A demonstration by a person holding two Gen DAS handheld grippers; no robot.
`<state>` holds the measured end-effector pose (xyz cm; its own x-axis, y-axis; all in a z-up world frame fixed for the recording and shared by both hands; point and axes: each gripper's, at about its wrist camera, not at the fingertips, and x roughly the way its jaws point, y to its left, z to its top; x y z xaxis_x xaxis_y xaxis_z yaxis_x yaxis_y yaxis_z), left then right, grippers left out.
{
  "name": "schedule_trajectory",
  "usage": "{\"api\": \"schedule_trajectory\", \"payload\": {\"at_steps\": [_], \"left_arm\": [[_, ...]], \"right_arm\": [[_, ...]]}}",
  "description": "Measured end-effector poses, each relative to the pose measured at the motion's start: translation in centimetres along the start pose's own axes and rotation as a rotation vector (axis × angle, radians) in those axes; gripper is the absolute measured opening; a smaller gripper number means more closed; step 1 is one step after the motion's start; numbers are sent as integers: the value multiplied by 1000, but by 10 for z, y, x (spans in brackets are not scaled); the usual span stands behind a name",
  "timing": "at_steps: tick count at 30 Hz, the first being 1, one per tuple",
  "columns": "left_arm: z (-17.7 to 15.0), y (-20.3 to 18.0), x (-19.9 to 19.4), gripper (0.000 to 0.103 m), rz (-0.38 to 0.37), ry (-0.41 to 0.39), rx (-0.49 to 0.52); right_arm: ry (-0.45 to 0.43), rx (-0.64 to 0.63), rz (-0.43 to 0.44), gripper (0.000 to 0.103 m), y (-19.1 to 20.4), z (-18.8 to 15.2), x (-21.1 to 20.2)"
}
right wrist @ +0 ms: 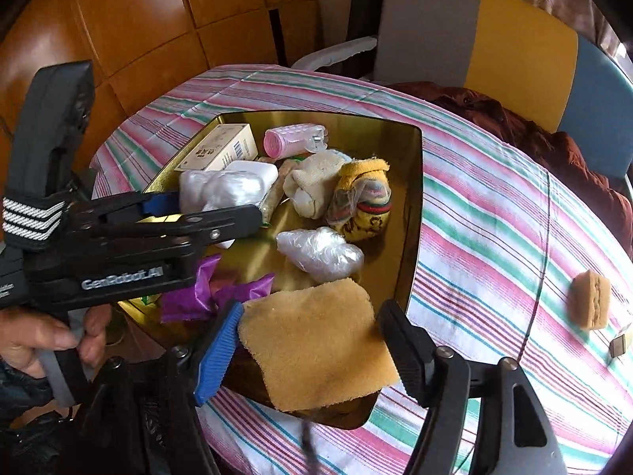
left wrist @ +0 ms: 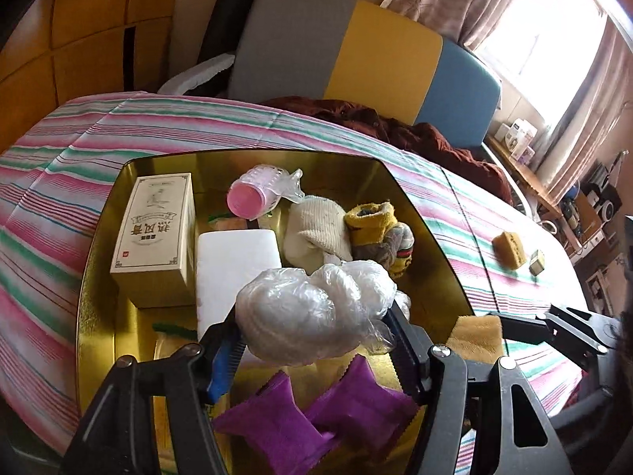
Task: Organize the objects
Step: 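Open the right tool to drop the sponge while the left drops the bag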
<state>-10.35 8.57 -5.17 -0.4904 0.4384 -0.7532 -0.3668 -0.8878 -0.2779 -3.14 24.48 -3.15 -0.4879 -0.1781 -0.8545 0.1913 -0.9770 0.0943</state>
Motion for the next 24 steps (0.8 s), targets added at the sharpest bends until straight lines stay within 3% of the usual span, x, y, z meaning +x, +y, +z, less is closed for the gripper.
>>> {"api": "schedule_trajectory", "payload": {"at_steps": [3,24], "left_arm": [[-1,1,3,67,10,8,-1],[-12,-13,-8,72,123,-55,92]], "right_arm": [[1,-5,-3,82,3,-2,1],[-33,39,12,82,4,-11,-8]]}}
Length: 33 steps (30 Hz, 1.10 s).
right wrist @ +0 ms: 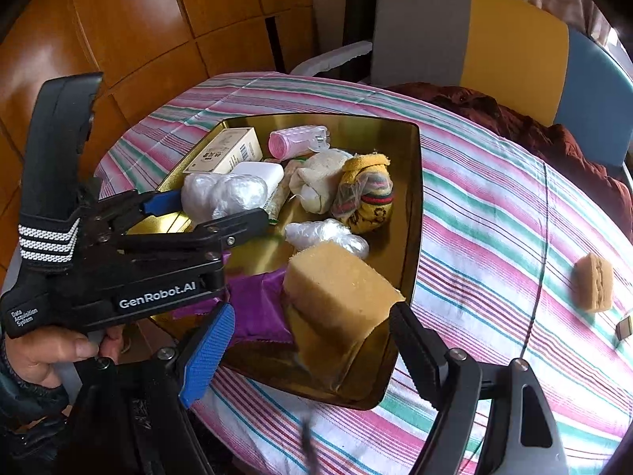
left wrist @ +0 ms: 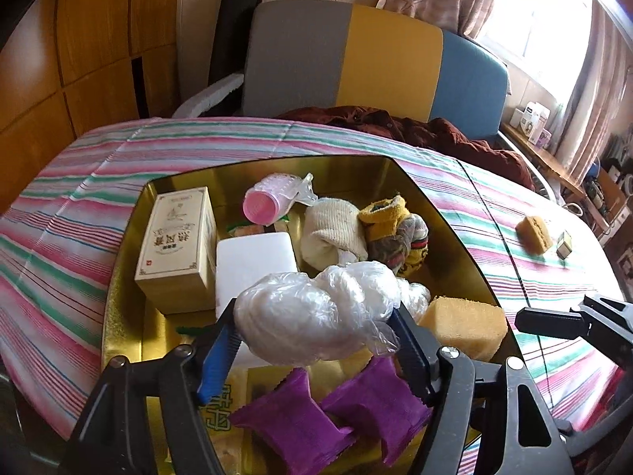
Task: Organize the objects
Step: 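Open the right tool to drop the sponge while the left drops the bag, then move both tools back from the tray toward the green box and sponge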
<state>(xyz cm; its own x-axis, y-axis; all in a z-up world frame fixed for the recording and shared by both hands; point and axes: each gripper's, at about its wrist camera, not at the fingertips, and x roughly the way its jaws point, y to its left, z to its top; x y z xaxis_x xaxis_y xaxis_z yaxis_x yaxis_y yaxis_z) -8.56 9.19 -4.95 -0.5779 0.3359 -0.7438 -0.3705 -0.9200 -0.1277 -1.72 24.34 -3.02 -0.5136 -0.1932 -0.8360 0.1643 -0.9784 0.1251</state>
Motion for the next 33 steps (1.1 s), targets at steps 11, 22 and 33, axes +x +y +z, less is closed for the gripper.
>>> {"api": "schedule_trajectory", "payload": {"at_steps": [11,22,33], "left_arm": [[-1,-6,-18,84,26,-49,26],[3,-18,-40,85,23,-99,69],[12,-42,-56,87,-18,-130,122]], "right_arm": [[-35,59,-19,82,-15,-3,-9],[-54,125,-76,82,-47,-5,-20],[-38,223,-168,82,-106,-16,-34]]}}
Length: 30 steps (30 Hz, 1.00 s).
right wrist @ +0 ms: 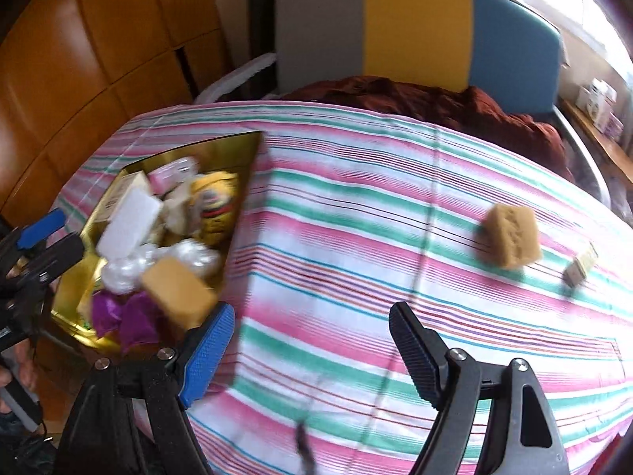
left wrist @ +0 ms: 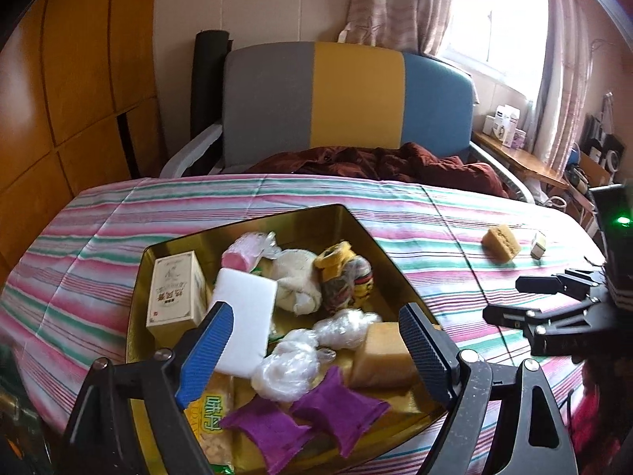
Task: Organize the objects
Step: 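Move both tools back from the tray toward the green box and sponge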
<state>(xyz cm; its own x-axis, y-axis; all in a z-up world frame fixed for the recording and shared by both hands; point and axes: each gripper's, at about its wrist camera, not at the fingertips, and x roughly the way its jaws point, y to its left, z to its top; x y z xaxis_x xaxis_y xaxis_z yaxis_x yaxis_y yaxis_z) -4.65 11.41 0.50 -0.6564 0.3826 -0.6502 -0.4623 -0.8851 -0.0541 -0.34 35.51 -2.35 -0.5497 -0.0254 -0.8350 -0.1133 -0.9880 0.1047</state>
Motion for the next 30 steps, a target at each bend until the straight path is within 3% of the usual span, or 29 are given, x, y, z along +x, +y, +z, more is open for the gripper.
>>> {"api": "schedule_trajectory", "payload": {"at_steps": [10,24,30], "left_arm": [[7,-29,4,89,-55,5,61],[23,-78,18,92,-152,27,145],[33,-111,28,94,-206,50,194]], "right_arm": [[-12,169,-132,83,-81,2,-7],[-32,636,-307,89,-258,-11,-21],[-107,881,-357,89,-324,-36,-25]]}}
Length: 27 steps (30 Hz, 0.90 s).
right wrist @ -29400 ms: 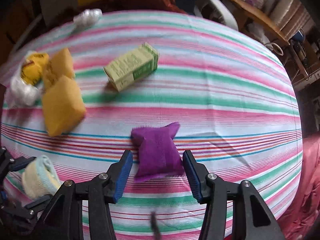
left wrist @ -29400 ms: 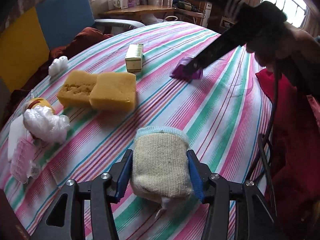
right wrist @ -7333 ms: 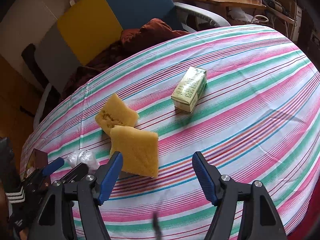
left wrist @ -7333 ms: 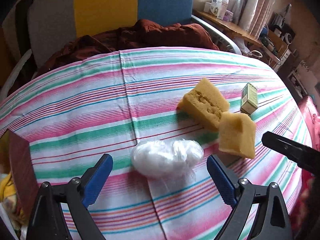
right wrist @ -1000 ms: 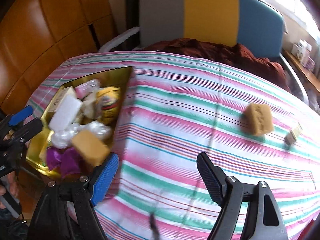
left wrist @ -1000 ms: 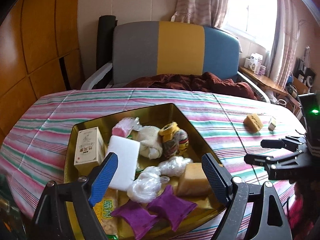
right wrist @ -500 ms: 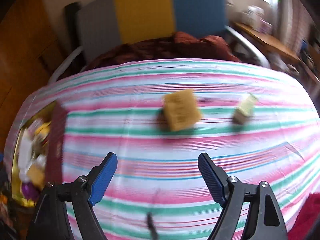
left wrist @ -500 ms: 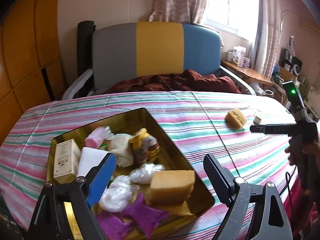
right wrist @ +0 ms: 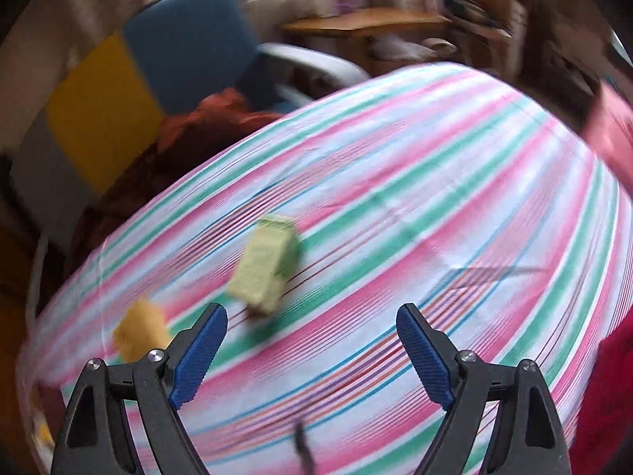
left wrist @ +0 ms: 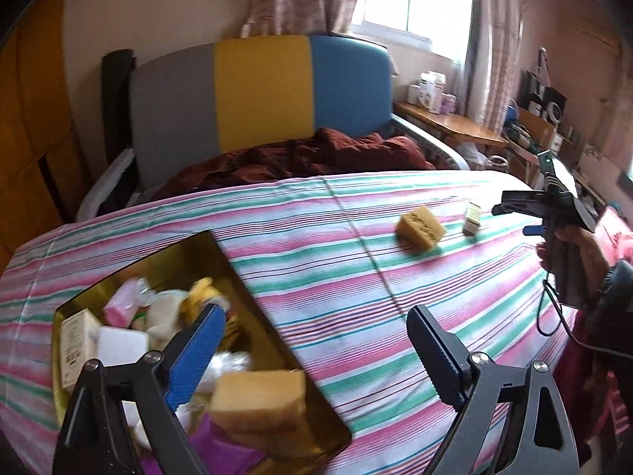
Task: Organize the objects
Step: 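Move both tools back from the tray toward the green box and sponge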
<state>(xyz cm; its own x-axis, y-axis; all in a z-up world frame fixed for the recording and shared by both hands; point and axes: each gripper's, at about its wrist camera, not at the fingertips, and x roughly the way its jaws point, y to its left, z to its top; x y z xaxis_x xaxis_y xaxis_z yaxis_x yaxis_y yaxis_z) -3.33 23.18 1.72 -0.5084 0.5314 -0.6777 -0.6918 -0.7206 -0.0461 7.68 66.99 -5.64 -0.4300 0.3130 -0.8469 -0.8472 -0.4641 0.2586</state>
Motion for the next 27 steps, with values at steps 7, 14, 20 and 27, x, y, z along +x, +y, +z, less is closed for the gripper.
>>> {"api": "schedule_trajectory", "payload": {"at_steps": [7,14,20,27], "left_arm": [[19,-42,44,96,-85,82,29],[34,-82,97,96,-129,161,68],[45,-94,143,96,-160,250,5],[65,-109,184,96,-151,262,-18]], "right_arm": [[31,153,112,89,-25,2,1],[92,150,163,89,-20,-2,9],[95,121,176,89,-14,-3,8],[80,140,154,89,-19,2,8]]}}
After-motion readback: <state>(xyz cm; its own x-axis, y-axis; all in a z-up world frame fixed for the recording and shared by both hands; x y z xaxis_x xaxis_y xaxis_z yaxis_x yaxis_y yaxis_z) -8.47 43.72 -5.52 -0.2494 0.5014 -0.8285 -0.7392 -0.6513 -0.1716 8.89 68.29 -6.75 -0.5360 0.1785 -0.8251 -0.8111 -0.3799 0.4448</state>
